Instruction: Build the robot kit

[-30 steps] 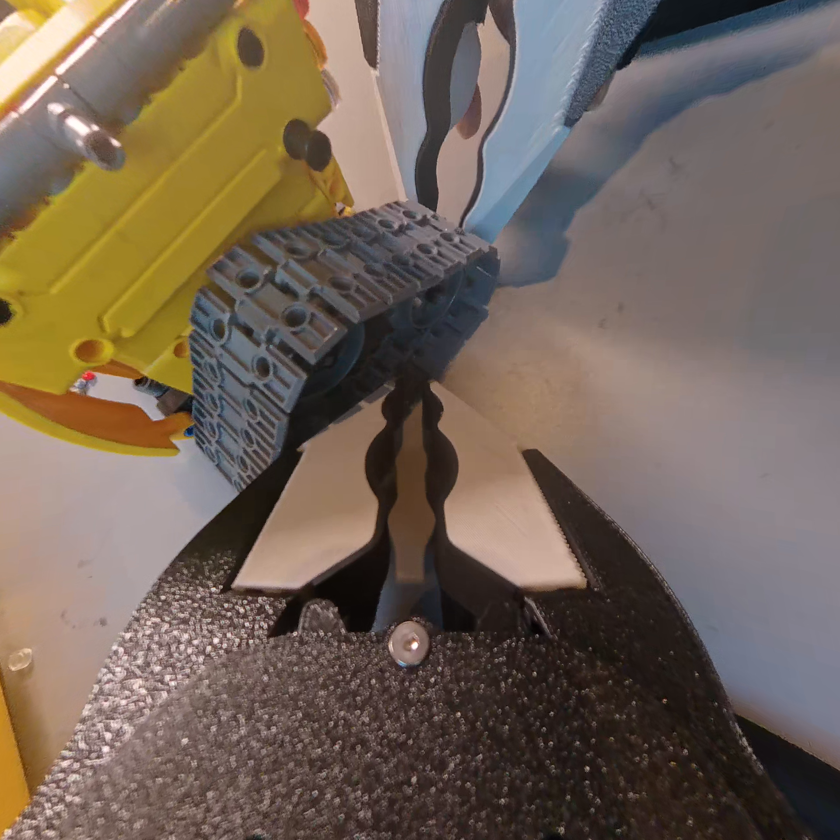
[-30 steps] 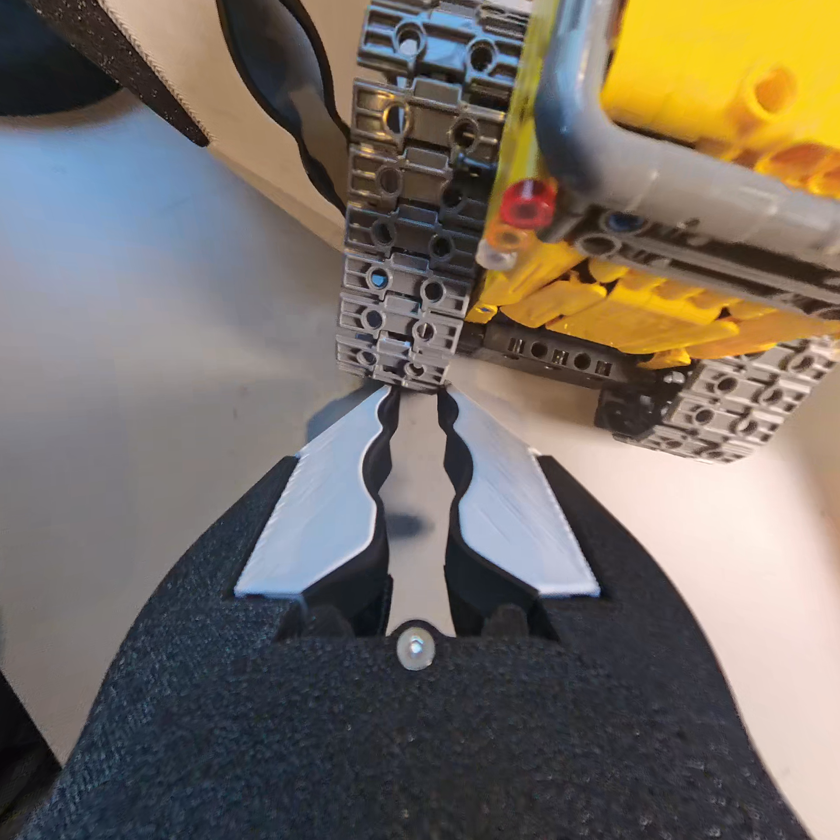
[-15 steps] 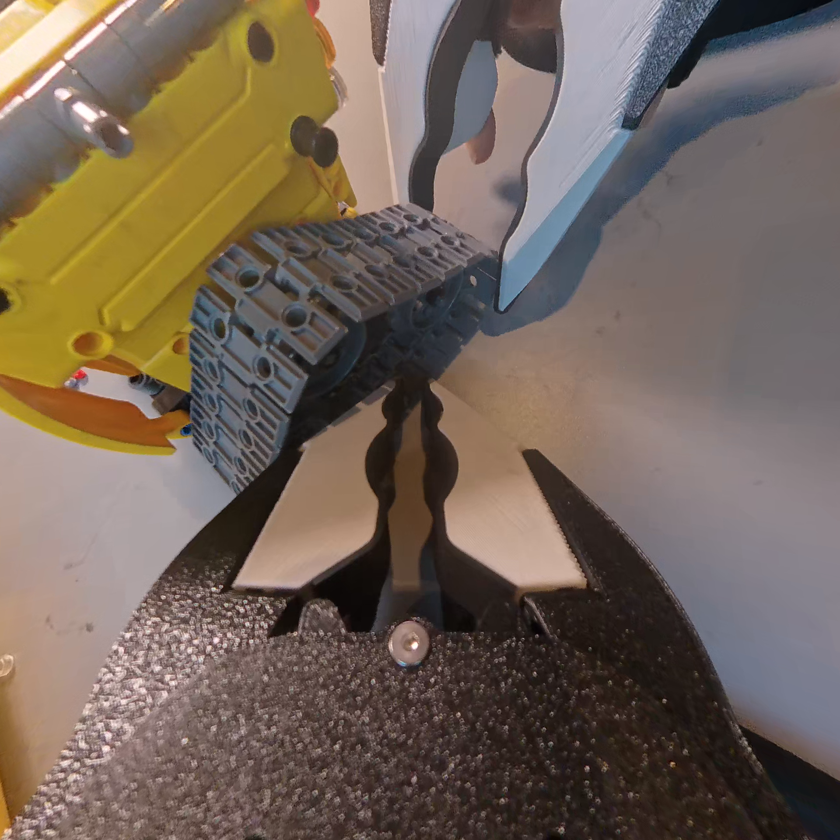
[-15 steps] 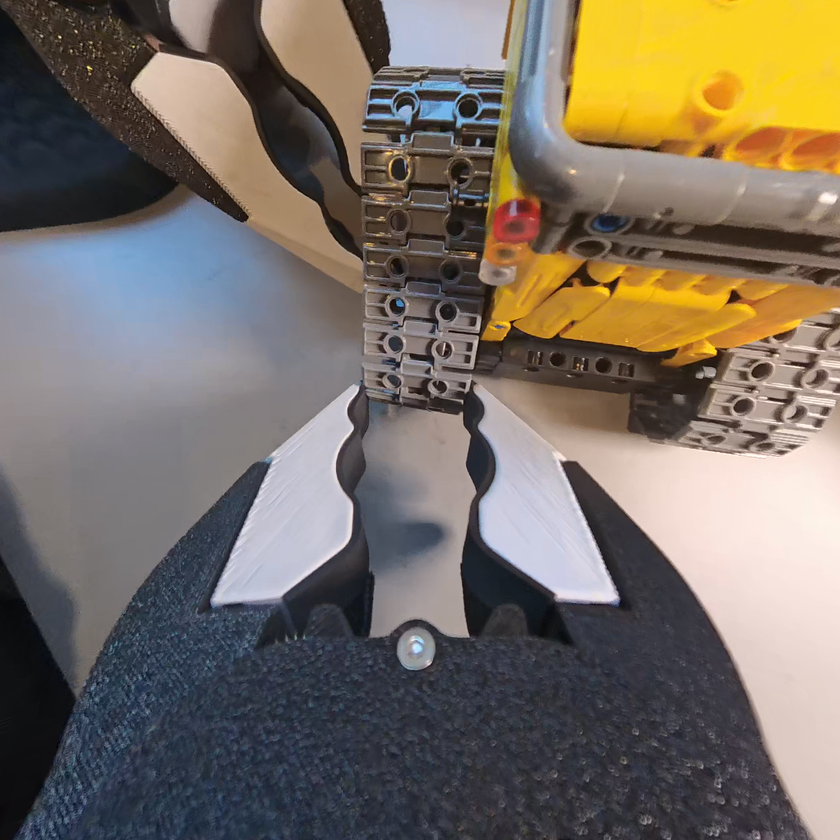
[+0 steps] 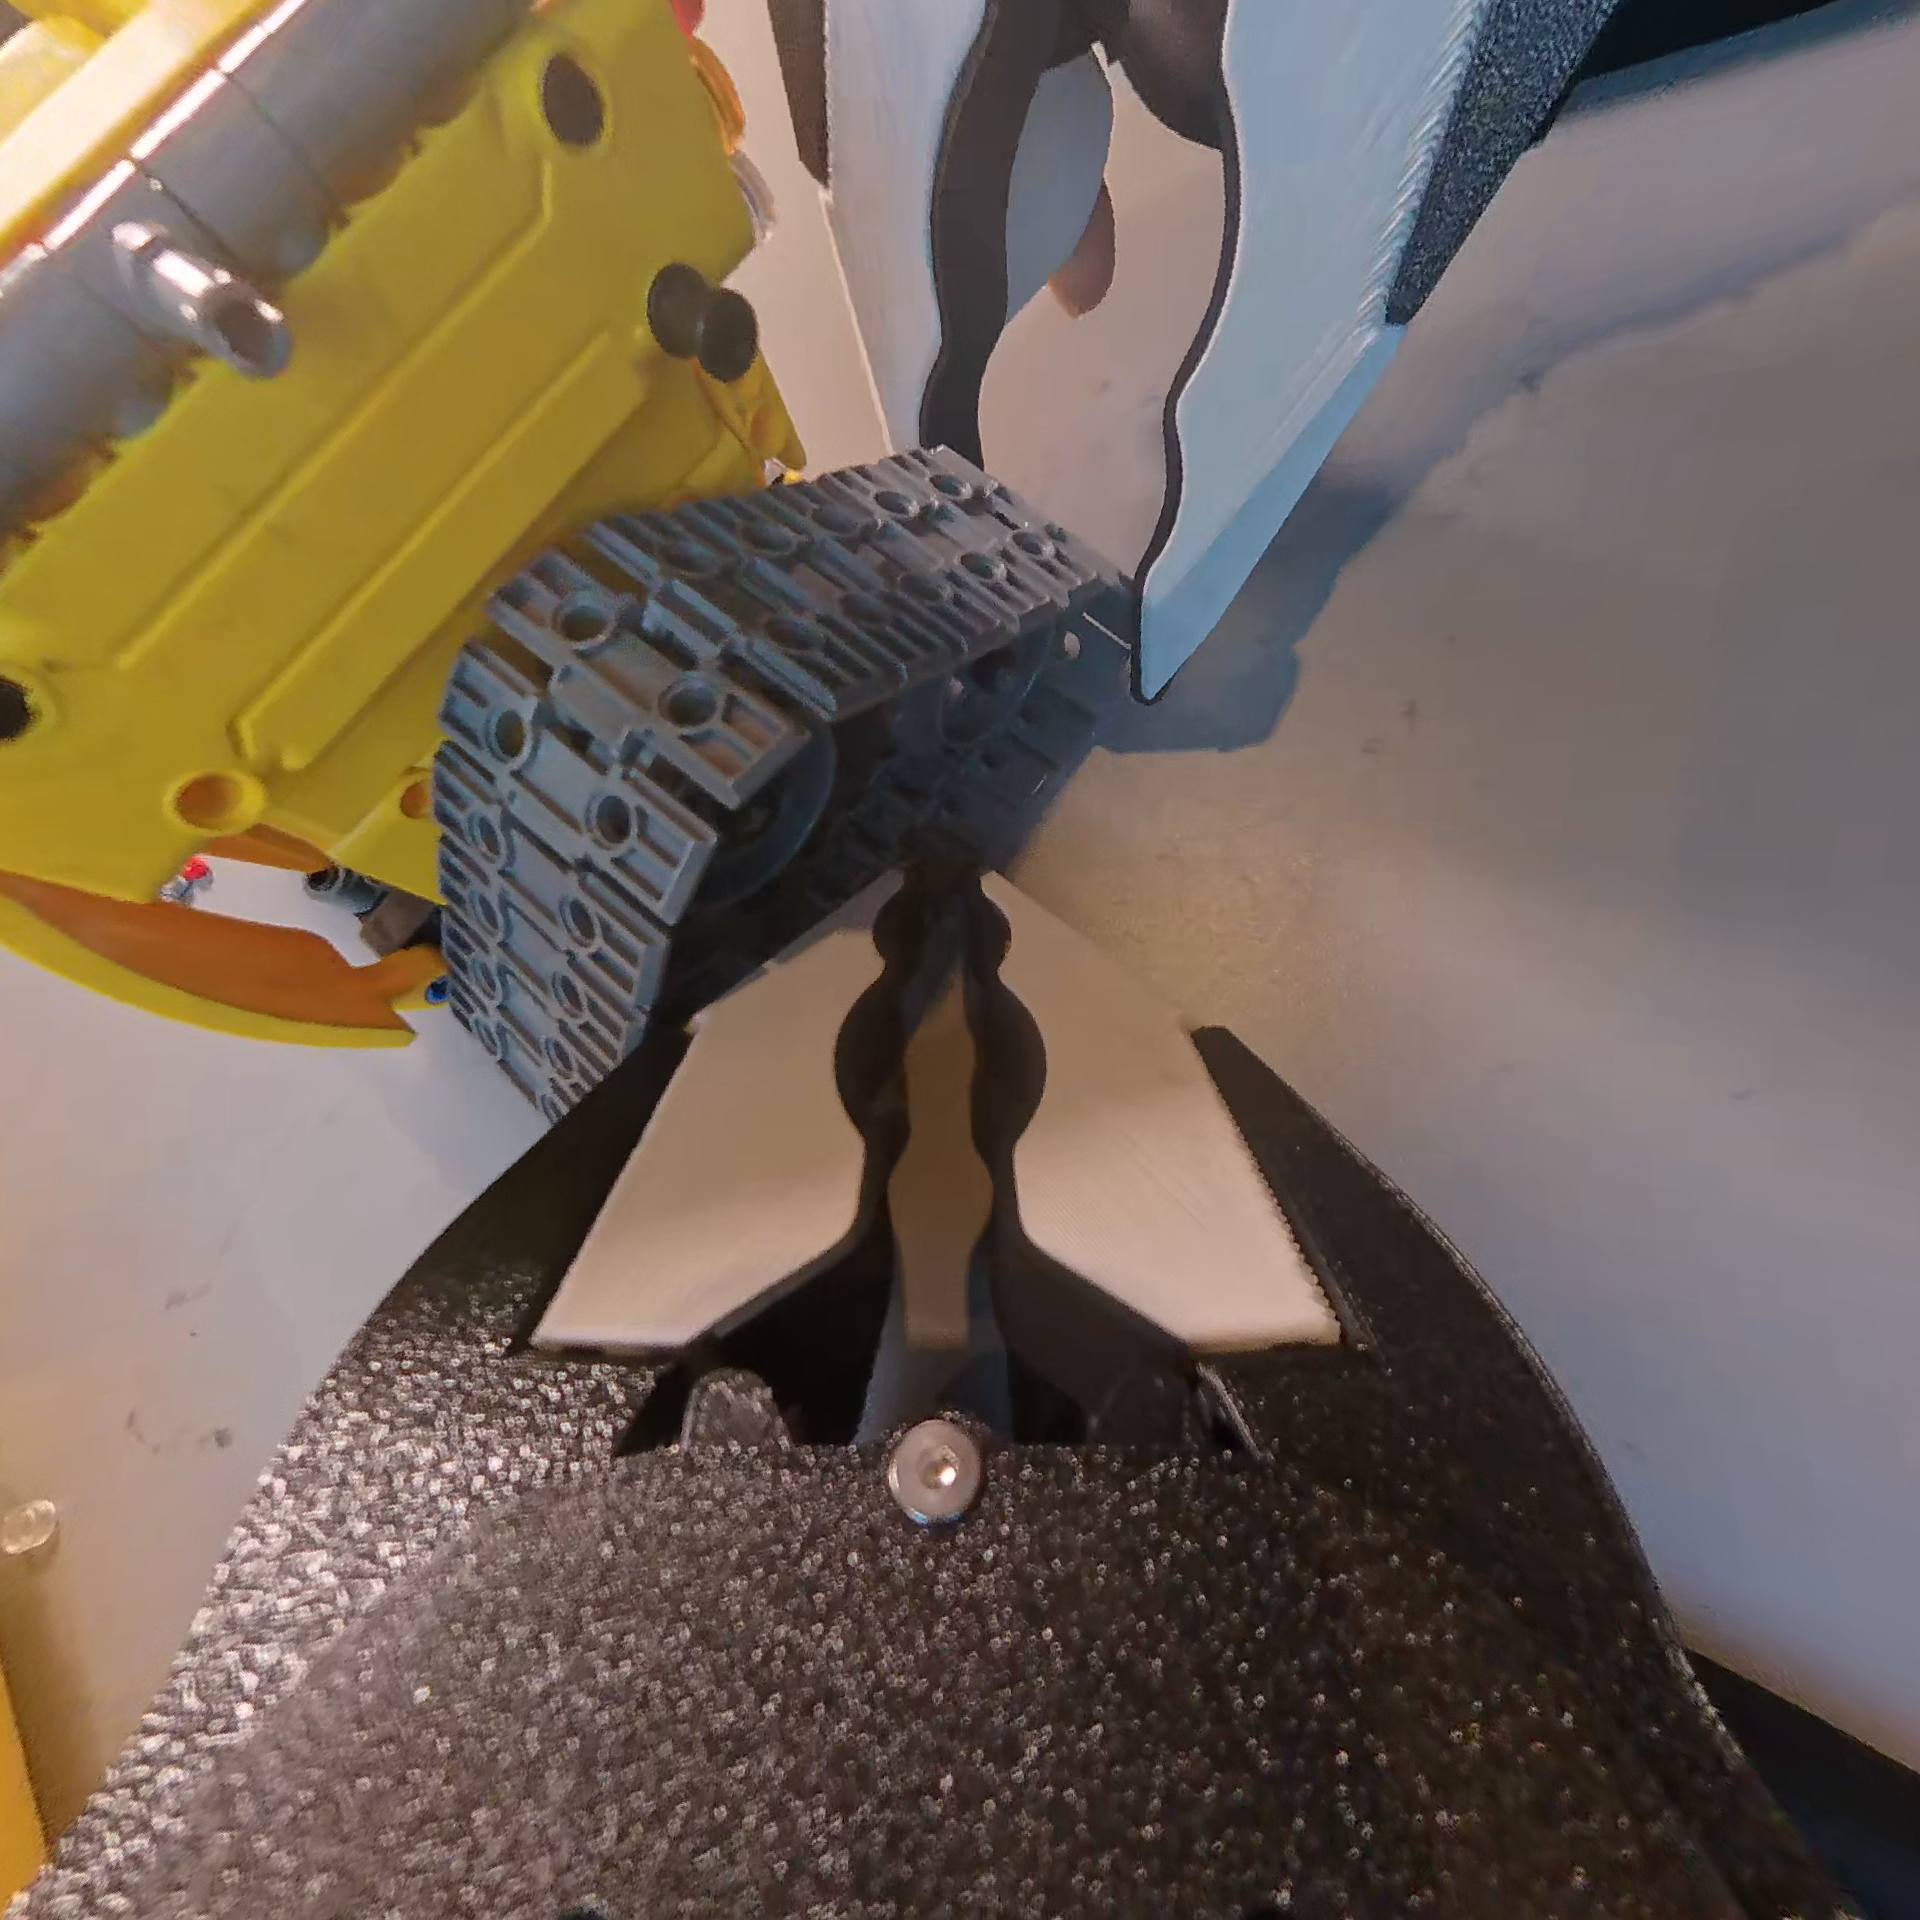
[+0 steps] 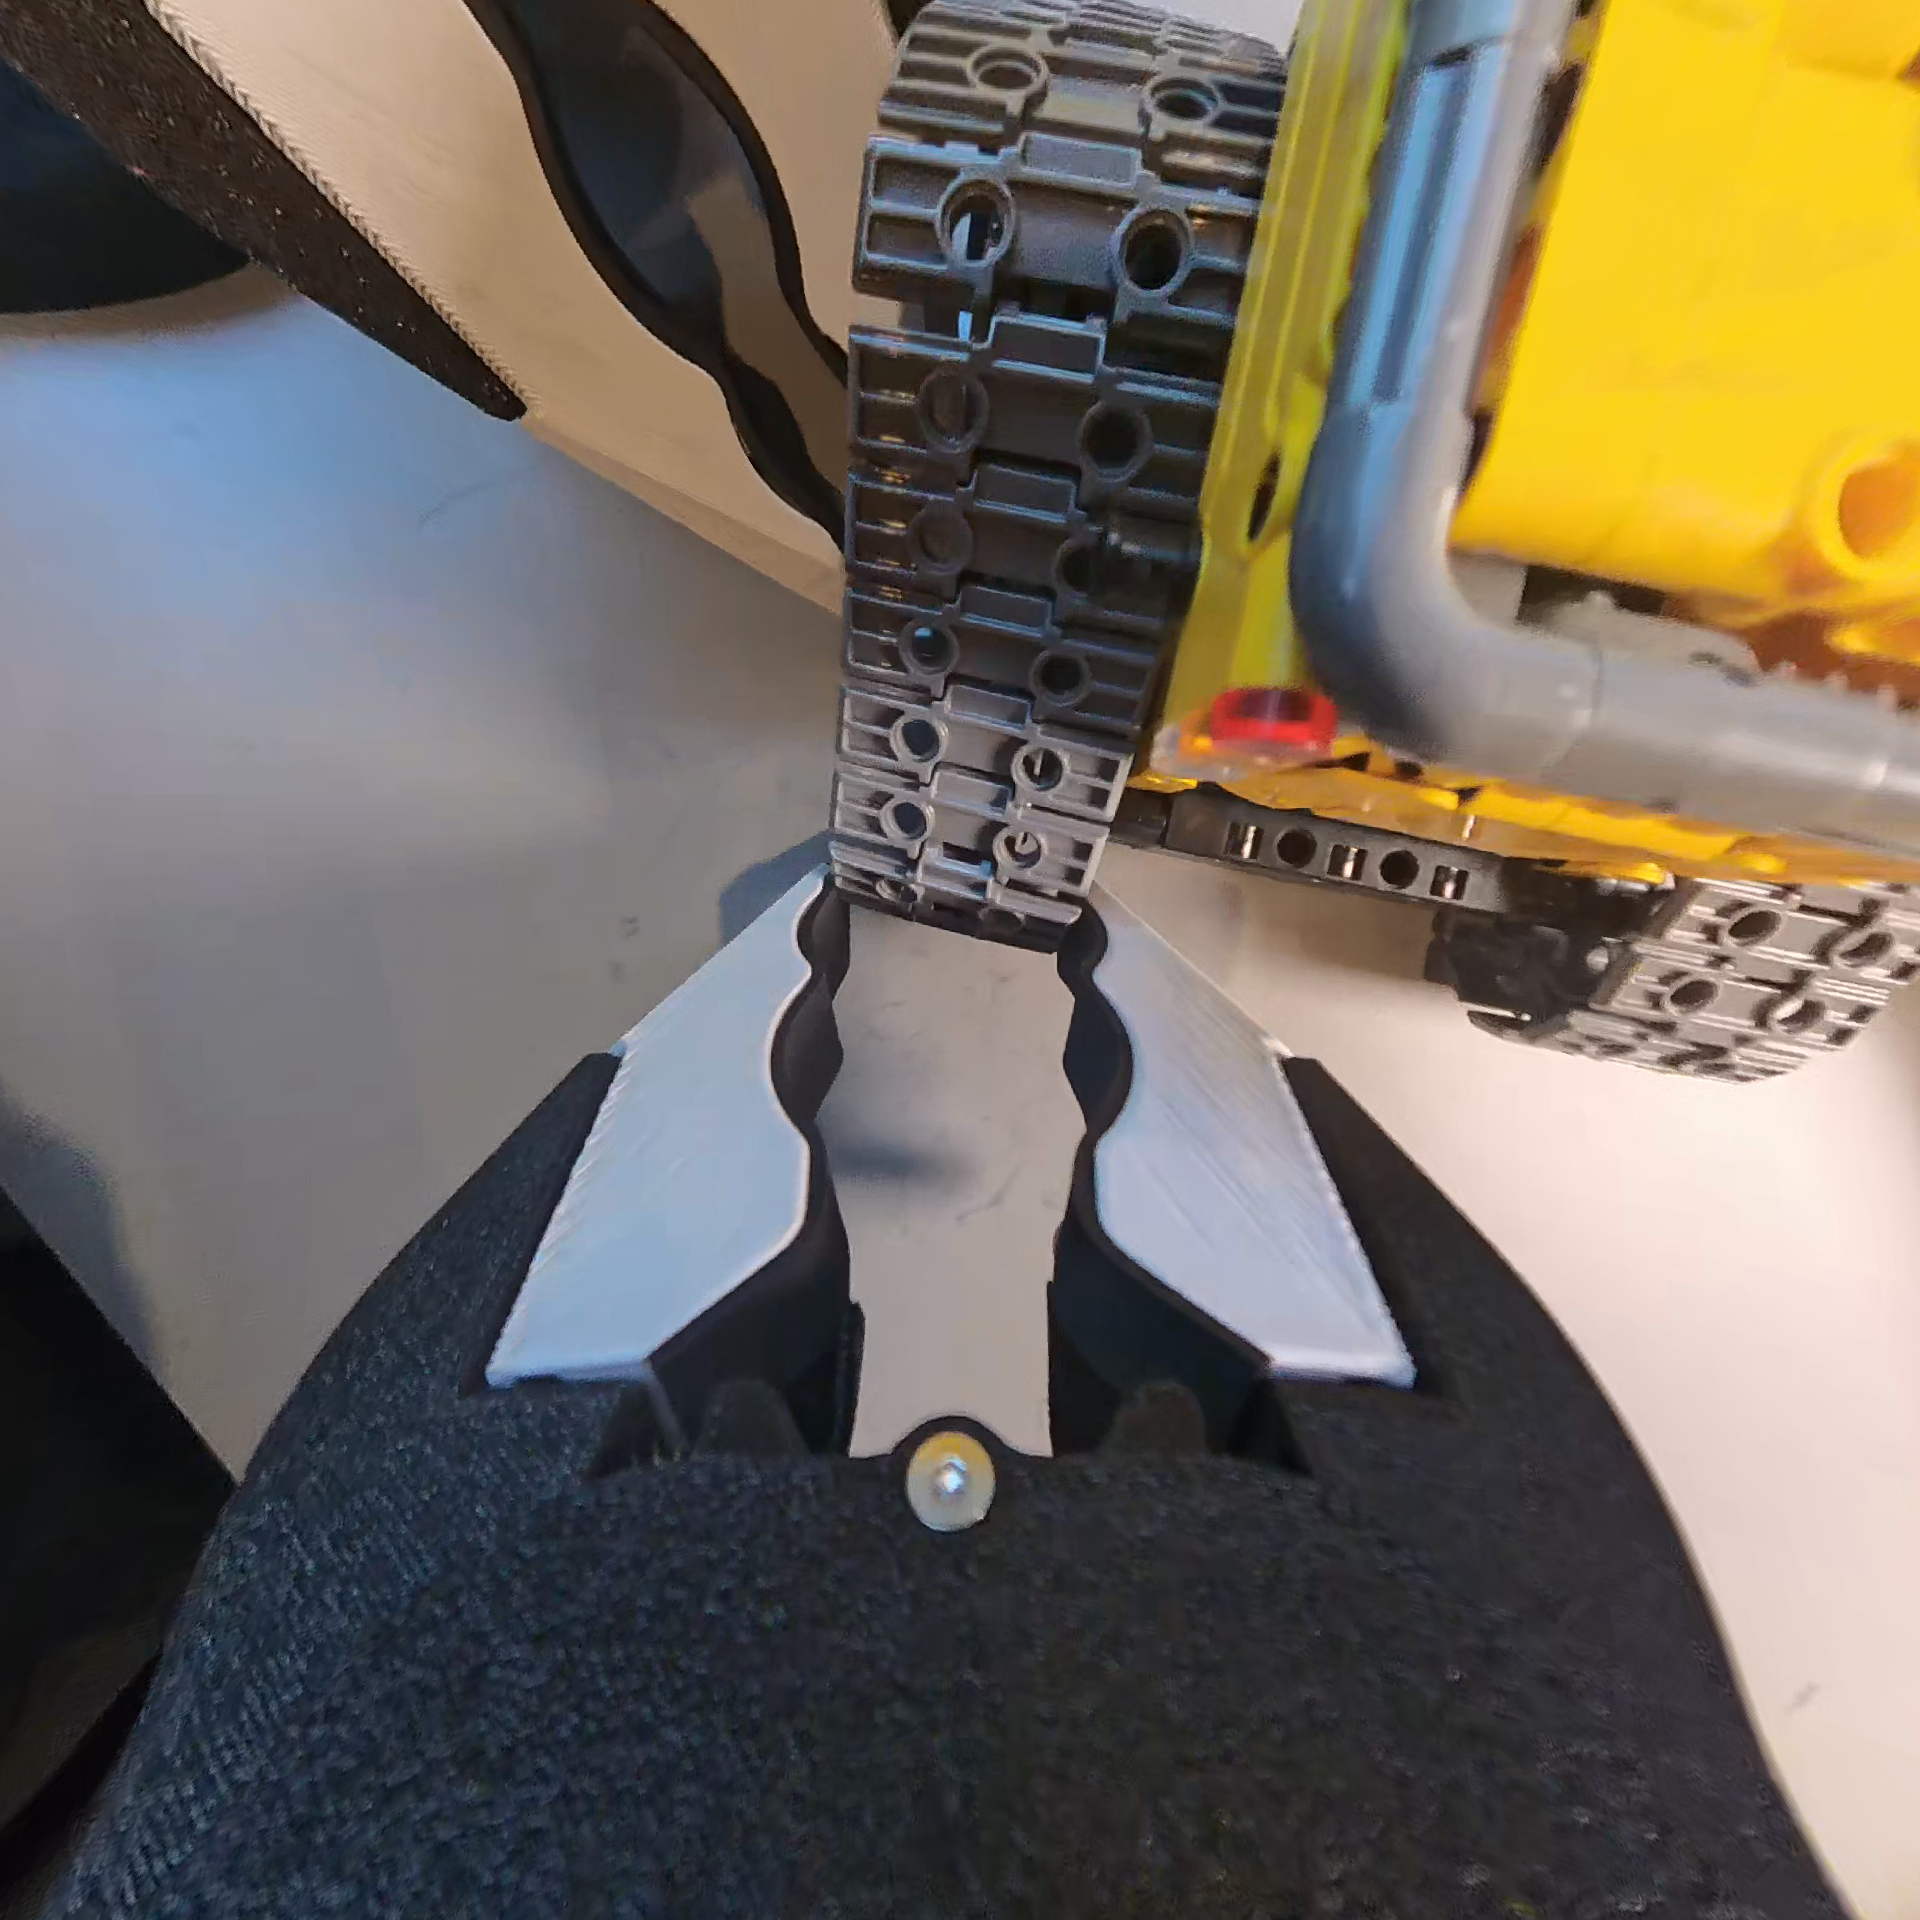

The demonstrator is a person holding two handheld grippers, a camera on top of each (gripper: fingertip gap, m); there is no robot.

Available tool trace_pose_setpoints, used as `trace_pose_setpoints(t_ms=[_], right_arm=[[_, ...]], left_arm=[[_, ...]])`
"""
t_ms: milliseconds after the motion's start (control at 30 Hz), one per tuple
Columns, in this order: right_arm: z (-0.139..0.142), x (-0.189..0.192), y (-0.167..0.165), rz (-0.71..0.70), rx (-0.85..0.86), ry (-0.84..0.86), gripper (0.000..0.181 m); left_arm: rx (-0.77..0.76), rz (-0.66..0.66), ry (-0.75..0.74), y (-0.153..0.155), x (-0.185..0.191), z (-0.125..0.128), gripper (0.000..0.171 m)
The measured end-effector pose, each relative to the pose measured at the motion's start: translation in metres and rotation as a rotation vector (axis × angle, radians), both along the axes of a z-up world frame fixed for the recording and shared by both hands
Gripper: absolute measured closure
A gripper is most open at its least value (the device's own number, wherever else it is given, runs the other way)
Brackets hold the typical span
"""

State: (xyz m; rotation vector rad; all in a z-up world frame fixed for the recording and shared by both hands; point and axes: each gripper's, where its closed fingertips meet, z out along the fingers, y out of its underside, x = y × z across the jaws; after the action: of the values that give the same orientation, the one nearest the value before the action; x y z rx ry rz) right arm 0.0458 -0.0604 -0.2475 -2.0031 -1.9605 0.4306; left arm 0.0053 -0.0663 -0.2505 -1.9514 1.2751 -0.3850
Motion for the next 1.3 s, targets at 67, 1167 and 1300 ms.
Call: trace_pose_setpoints(t_ms=[67,1167,1300], right_arm=[[0.0,0.0,0.0,0.016,-0.003,-0.031,0.142],[0.007,0.006,0.006,-0.161,0.116,0.136,0.14],[0.005,0.004,0.006,-0.139,0.088,0.15,0.141]], left_arm=[[0.006,-0.005,0.004,0.0,0.0,0.0,0.166],[0.011,0.007,0.011,0.001,-0.002,0.0,0.167],[0.021,0.013,0.023,0.002,-0.002,0.0,0.167]])
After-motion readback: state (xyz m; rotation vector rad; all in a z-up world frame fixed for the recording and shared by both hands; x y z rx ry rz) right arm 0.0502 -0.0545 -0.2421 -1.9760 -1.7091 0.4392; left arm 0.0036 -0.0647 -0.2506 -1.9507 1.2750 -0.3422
